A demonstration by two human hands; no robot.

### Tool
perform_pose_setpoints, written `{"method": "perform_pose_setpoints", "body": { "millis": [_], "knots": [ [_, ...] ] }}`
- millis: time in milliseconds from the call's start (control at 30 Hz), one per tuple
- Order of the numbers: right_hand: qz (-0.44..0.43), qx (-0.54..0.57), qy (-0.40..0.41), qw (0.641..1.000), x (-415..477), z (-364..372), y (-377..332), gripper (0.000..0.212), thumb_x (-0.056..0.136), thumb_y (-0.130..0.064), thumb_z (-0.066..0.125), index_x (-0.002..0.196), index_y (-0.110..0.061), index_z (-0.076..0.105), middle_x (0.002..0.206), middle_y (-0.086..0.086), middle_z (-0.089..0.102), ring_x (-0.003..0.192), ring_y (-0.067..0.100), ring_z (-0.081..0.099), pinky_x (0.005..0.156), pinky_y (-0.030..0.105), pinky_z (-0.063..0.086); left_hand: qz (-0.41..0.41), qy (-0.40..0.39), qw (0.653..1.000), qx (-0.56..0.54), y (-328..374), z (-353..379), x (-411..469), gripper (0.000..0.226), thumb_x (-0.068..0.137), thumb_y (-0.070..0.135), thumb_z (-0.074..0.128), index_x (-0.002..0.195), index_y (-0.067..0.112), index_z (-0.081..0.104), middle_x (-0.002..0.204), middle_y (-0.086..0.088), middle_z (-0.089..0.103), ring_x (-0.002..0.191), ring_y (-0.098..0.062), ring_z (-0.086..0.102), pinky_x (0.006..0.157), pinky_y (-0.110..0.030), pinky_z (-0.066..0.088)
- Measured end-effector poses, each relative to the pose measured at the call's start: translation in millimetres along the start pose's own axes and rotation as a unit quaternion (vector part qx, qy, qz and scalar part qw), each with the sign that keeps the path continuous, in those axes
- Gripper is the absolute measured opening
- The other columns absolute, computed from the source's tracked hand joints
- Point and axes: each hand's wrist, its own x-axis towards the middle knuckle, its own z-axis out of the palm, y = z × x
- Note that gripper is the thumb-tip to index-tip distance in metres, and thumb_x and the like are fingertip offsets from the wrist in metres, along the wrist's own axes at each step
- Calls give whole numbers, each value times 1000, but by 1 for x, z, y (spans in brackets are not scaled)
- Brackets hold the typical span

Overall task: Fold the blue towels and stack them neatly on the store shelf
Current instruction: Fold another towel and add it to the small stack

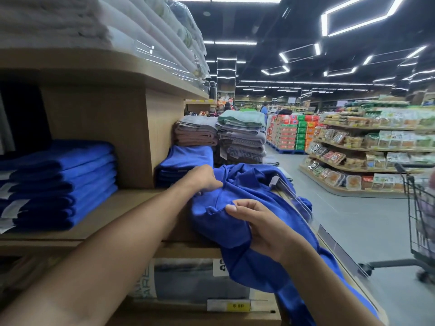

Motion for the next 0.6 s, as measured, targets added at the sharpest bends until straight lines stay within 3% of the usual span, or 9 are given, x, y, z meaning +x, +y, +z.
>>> {"method": "perform_pose_setpoints", "body": {
  "millis": [67, 167, 300, 400, 500, 600],
  "knots": [
    [0, 0, 3, 1000, -1, 1, -1, 18, 92, -16, 67, 79, -13, 78, 84, 6, 77, 76, 12, 74, 64, 21, 57, -19, -15, 1000, 1, -3, 7, 5, 40, 83, 53, 64, 75, 14, 58, 78, -9, 70, 68, -26, 65, 65, -35, 59],
    [-1, 3, 7, 1000, -2, -1, 0, 19, 93, -18, 66, 77, -14, 77, 79, 3, 76, 72, 10, 72, 62, 19, 55, -38, 38, 995, 90, 1, 17, 11, 50, 79, 71, 56, 95, 23, 57, 96, 2, 63, 94, -27, 65, 72, -34, 44],
    [1, 16, 6, 1000, -2, -4, 0, 16, 92, -21, 70, 78, -15, 77, 79, 3, 75, 72, 10, 72, 62, 20, 54, -24, 31, 993, 107, 0, 26, 16, 27, 79, 41, 56, 98, 22, 63, 109, 0, 69, 98, -28, 66, 71, -34, 44],
    [2, 22, 4, 1000, -1, -5, 0, 13, 85, -25, 77, 84, -12, 76, 84, 6, 75, 75, 13, 72, 65, 22, 56, 11, 37, 996, 81, -7, 23, 18, 15, 85, 38, 55, 87, 26, 64, 105, -1, 69, 92, -28, 65, 71, -33, 44],
    [12, 22, 5, 1000, 0, -7, 1, 29, 78, -30, 86, 91, -8, 72, 89, 10, 73, 78, 16, 71, 67, 23, 56, 64, 105, 992, 19, -9, 7, 12, 18, 92, 38, 52, 80, 26, 56, 104, -3, 70, 93, -30, 64, 72, -35, 46],
    [17, 19, 4, 1000, 0, -6, 1, 31, 74, -35, 89, 88, -12, 73, 87, 8, 73, 77, 16, 71, 66, 23, 55, 119, 207, 967, -92, -13, -30, -7, 14, 97, 36, 56, 86, 27, 57, 82, 3, 65, 86, -28, 65, 76, -39, 52]
  ]
}}
